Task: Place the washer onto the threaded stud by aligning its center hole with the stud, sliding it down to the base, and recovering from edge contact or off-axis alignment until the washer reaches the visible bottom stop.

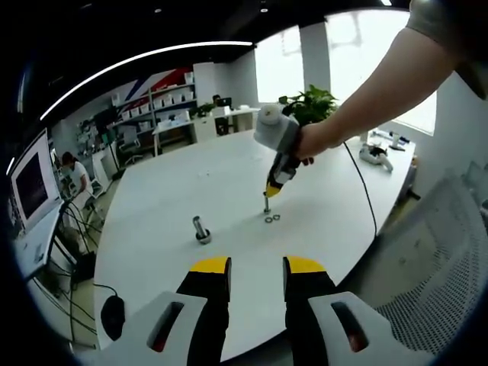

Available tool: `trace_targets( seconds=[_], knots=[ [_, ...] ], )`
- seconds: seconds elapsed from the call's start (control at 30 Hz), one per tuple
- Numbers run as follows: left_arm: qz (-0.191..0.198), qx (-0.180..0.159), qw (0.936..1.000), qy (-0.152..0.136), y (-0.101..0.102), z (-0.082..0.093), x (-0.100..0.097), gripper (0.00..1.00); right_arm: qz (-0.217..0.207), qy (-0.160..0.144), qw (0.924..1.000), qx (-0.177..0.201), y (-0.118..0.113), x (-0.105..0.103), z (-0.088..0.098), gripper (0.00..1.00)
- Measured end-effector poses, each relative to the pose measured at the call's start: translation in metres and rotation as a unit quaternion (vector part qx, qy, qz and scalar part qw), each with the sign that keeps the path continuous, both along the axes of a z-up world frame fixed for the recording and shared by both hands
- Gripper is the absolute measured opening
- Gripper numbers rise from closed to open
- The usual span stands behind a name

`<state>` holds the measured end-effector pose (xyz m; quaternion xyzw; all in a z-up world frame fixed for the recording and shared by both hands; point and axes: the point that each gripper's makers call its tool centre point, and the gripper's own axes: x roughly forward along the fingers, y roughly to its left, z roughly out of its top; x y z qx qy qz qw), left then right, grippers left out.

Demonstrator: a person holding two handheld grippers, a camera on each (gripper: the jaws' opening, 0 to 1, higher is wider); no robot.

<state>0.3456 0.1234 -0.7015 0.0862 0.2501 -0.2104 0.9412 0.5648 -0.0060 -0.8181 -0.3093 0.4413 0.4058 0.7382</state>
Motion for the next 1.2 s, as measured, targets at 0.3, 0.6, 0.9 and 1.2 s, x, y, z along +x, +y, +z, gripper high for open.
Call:
trace_targets(
  seconds=[0.3, 0.6, 0.9, 1.2],
  knots=[
    [-0.001, 0.0, 1.0, 0.001, -0.0006, -0.0002, 0.0001, 0.25, -0.004, 0.003, 1.0, -0.001, -0.0006, 0.0011, -0.003, 0.14],
    [-0.001, 0.0, 1.0, 0.001, -0.0004, 0.0, -0.0002, 0.25, -0.008, 0.009, 0.9999, -0.001, -0.001, -0.0004, -0.0034, 0.15],
    [-0.001, 0.0, 1.0, 0.001, -0.0006, -0.0001, -0.0003, 0.25, -0.002, 0.008, 1.0, 0.0, -0.001, -0.0012, -0.0027, 0.16],
    [-0.003, 0.001, 1.0, 0.001, -0.0013, -0.0003, -0.001, 0.25, -0.004, 0.005, 1.0, -0.001, -0.0045, -0.0023, -0.0019, 0.16]
  ],
)
